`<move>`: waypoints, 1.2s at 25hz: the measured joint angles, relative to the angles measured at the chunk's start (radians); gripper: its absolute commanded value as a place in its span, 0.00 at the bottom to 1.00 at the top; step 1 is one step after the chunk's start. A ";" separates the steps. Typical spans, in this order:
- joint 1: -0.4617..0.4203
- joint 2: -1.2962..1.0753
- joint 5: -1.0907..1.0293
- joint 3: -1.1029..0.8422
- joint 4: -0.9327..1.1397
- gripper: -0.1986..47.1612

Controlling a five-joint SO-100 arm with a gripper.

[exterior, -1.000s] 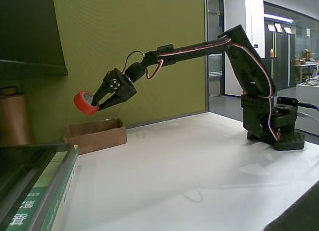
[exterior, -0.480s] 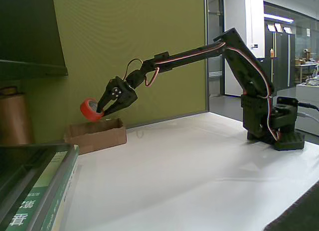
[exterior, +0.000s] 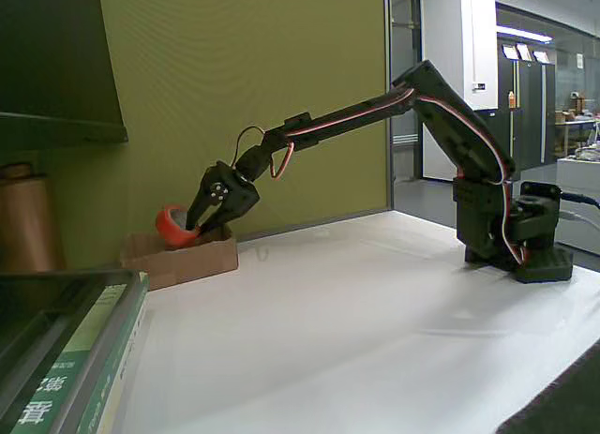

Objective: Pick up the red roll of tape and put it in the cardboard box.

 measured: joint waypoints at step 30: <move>0.041 -0.049 0.032 -0.069 0.000 0.13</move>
